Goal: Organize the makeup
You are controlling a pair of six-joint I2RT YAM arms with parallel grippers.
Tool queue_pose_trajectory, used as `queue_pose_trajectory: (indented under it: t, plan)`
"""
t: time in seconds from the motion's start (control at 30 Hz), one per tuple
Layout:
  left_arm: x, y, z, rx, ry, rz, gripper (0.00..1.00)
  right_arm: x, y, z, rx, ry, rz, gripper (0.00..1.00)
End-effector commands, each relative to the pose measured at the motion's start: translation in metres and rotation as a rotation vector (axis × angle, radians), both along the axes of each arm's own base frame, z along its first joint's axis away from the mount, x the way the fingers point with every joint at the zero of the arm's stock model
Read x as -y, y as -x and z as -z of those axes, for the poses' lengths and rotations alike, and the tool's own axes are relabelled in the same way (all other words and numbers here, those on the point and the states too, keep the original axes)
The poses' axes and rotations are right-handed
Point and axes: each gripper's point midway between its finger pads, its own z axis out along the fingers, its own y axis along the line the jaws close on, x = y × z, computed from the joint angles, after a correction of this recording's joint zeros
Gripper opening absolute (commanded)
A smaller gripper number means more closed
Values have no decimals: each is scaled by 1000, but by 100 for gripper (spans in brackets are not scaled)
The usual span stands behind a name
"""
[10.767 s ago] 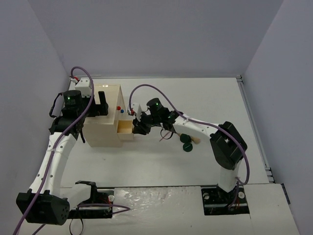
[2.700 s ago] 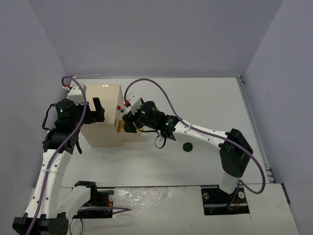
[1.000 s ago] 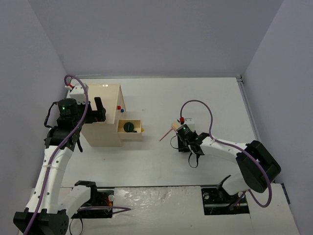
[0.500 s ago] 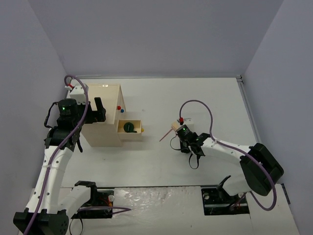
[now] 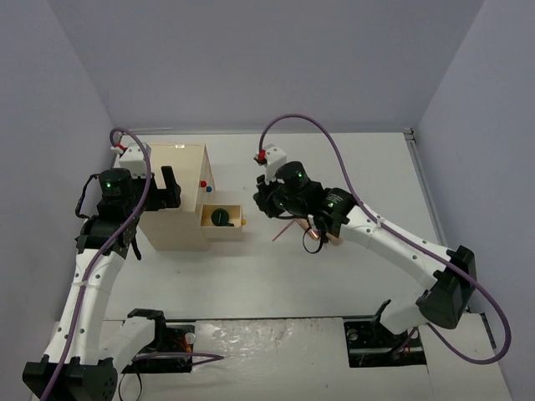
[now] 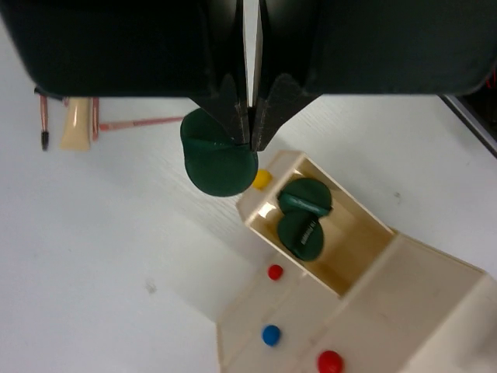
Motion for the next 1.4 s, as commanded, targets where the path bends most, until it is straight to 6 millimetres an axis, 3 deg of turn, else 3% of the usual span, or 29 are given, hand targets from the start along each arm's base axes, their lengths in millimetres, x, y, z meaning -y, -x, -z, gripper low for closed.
queue_pose_trajectory:
  t: [0.0, 0.1, 0.3, 0.47, 0.57, 0.63, 0.83, 0.93, 1.1, 1.23, 1.37]
  plan:
    - [1, -8, -20, 72, 17, -2, 97, -59, -2, -31, 91, -44, -232, 0]
    - [1, -8, -20, 73, 17, 0, 97, -82, -2, -35, 103, -59, -289, 0]
    - [2, -8, -22, 78, 19, 3, 97, -121, 0, -10, 85, -53, -357, 3]
    - [2, -8, -22, 80, 21, 6, 97, -126, -8, 10, 78, -14, -346, 7]
    - [2, -8, -23, 81, 21, 4, 97, -127, -9, 13, 80, -4, -345, 17]
    - [2, -7, -23, 81, 22, 6, 97, -127, -10, 9, 91, -5, -338, 32]
    - [3, -7, -24, 83, 23, 9, 97, -122, -11, -12, 127, -27, -310, 46]
    - [2, -7, -24, 82, 22, 5, 97, -101, -18, -22, 165, -10, -218, 54]
    - [3, -6, -24, 83, 22, 8, 97, -17, -41, -21, 171, 38, 70, 67]
    - [3, -6, -24, 82, 25, 9, 97, 61, -52, 9, 93, 63, 255, 73]
    - [2, -6, -24, 81, 21, 5, 97, 131, -46, 51, 2, 118, 423, 78]
